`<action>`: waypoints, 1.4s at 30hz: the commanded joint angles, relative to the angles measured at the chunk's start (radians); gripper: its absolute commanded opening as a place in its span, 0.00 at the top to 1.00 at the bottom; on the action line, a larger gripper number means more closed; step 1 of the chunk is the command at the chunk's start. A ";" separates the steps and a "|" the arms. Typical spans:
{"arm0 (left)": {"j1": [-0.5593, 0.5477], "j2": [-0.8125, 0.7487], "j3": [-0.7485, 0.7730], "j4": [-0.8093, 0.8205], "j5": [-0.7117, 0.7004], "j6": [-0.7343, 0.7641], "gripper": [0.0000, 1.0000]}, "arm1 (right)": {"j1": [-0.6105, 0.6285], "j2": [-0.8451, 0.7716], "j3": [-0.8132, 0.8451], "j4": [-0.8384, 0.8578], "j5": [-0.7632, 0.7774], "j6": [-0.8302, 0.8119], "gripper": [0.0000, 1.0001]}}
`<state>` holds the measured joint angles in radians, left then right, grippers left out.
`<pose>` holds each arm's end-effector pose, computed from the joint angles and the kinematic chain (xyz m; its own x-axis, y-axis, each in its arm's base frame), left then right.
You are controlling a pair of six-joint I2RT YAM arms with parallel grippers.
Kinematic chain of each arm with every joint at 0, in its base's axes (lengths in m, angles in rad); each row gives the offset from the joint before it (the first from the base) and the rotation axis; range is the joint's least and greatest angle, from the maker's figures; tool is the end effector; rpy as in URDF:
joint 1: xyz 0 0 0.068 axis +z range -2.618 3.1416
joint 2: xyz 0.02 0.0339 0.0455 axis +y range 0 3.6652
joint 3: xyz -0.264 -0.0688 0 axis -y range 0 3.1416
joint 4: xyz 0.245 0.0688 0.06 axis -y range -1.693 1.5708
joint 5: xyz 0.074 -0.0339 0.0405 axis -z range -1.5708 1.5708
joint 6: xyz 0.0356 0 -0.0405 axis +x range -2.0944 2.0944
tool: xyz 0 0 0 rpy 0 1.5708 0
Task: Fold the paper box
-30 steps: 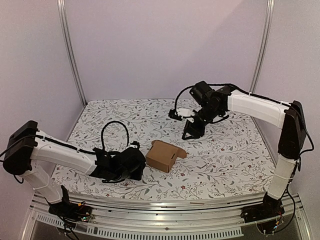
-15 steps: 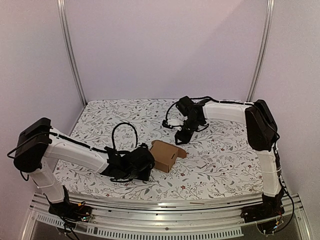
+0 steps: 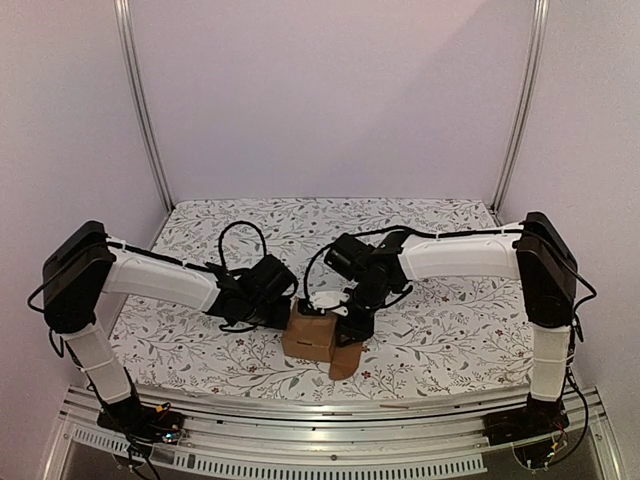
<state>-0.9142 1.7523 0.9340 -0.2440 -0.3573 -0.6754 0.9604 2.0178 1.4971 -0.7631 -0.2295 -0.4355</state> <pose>0.2120 -0.2547 0.1416 -0.8151 0.0981 -0.5710 0.1647 0.9841 -0.0660 0.2268 0.3384 0.1775 -0.1462 -0.9258 -0.3487 -0.9888 0.1267 0.0784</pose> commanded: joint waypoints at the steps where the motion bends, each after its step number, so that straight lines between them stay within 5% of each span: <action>1: 0.068 0.003 0.038 -0.052 0.026 0.105 0.63 | -0.006 -0.024 0.005 -0.046 -0.013 0.020 0.64; 6: 0.073 -0.098 0.044 -0.124 -0.009 0.146 0.62 | -0.113 -0.097 -0.021 -0.048 -0.010 0.048 0.61; 9: 0.065 -0.203 0.036 -0.072 0.063 0.191 0.61 | -0.183 -0.196 -0.046 0.014 -0.009 0.089 0.51; 10: 0.063 -0.217 0.038 -0.053 0.101 0.207 0.61 | -0.209 -0.238 -0.055 0.048 -0.040 0.097 0.43; 12: 0.052 -0.246 0.055 -0.040 0.175 0.221 0.63 | -0.276 -0.262 -0.065 0.114 -0.145 0.162 0.10; 14: 0.022 -0.262 0.070 -0.052 0.169 0.219 0.63 | -0.352 -0.209 -0.012 0.079 -0.339 0.190 0.01; 17: -0.033 -0.288 0.061 -0.057 0.163 0.217 0.63 | -0.393 -0.079 0.085 -0.030 -0.429 0.120 0.04; 20: -0.077 -0.299 0.044 -0.068 0.190 0.187 0.64 | -0.362 0.008 0.147 -0.126 -0.329 -0.035 0.20; 24: -0.101 -0.297 -0.011 -0.062 0.205 0.090 0.66 | -0.320 0.046 0.126 -0.092 -0.196 -0.129 0.29; 31: -0.104 -0.275 -0.115 0.076 0.268 -0.009 0.68 | -0.272 0.118 0.119 -0.075 -0.190 -0.156 0.34; 39: -0.100 -0.150 -0.004 0.025 0.263 0.050 0.68 | -0.261 0.177 0.155 -0.087 -0.215 -0.119 0.45; 42: -0.101 -0.093 0.052 -0.033 0.241 0.068 0.68 | -0.261 0.199 0.168 -0.119 -0.244 -0.117 0.58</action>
<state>-1.0115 1.5974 0.9180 -0.2138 -0.0971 -0.6392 0.6983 2.1788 1.6310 -0.8375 -0.4370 -0.5617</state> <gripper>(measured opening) 0.323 0.501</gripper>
